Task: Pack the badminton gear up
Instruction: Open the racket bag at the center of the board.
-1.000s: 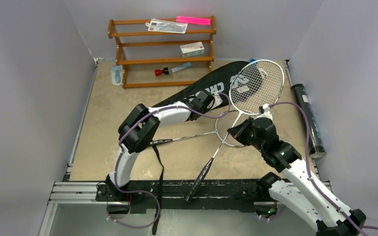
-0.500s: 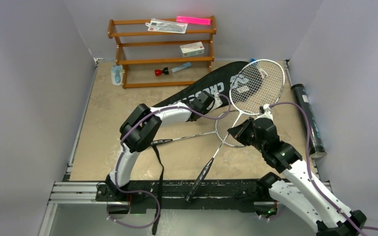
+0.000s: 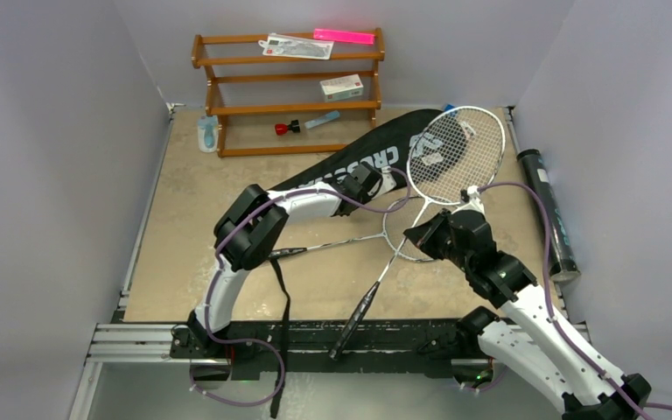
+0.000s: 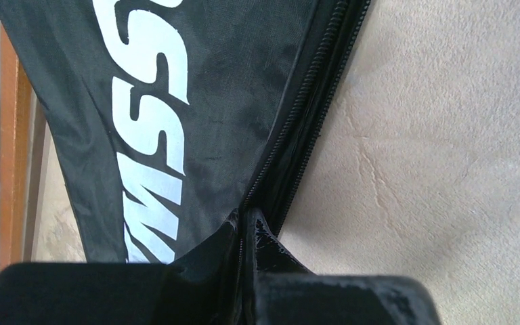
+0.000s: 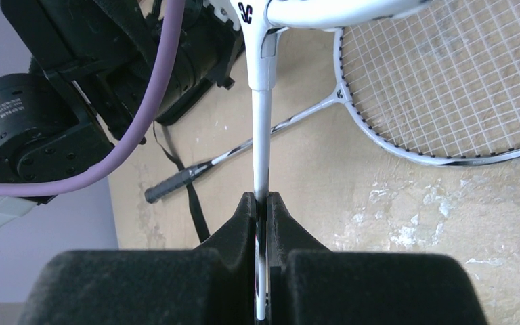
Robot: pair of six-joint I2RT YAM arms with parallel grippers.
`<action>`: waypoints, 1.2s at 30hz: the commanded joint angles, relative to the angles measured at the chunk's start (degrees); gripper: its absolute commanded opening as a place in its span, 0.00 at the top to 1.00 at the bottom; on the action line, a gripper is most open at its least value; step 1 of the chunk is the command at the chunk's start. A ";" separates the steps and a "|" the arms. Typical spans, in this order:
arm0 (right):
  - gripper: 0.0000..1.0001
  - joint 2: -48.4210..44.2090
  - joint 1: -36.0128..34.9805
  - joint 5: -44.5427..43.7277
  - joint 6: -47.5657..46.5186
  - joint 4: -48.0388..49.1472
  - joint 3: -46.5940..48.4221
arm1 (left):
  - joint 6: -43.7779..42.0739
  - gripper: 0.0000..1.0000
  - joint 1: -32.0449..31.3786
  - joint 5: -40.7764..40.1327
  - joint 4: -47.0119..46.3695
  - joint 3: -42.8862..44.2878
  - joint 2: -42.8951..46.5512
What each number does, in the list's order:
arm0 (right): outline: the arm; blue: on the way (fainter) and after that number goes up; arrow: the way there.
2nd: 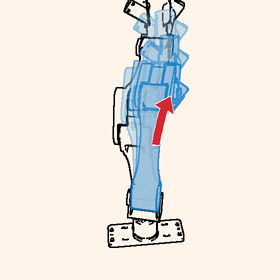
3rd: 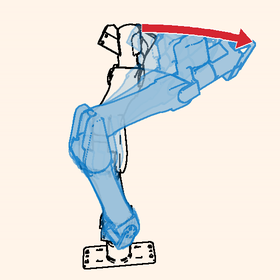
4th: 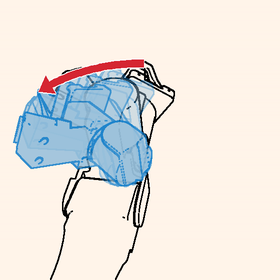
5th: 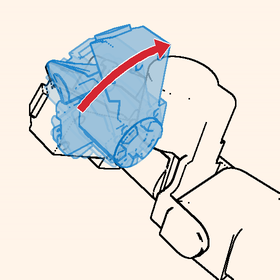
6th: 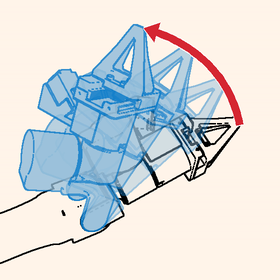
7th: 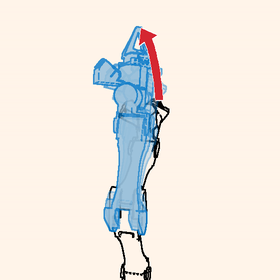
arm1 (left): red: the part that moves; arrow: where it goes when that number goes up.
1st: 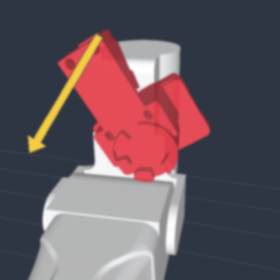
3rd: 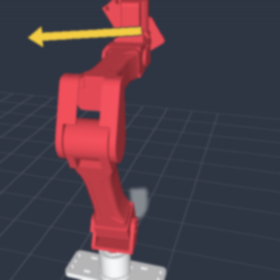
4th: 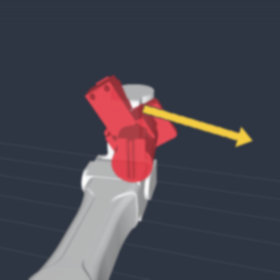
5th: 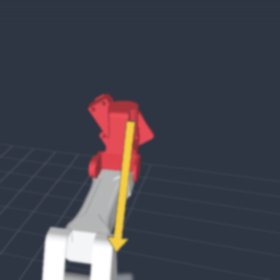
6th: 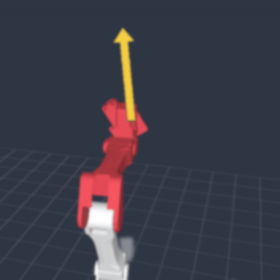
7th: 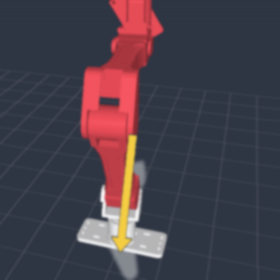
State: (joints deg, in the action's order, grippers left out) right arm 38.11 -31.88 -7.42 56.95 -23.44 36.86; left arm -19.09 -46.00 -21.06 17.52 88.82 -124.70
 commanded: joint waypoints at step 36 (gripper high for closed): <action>1.00 23.54 -0.25 30.31 13.86 28.54 -13.08 | 14.07 1.00 3.90 8.99 4.25 4.26 12.96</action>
State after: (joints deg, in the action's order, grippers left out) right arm 57.49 -31.88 16.08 70.57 -5.43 23.14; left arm -7.22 -42.46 -14.68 22.24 90.76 -116.53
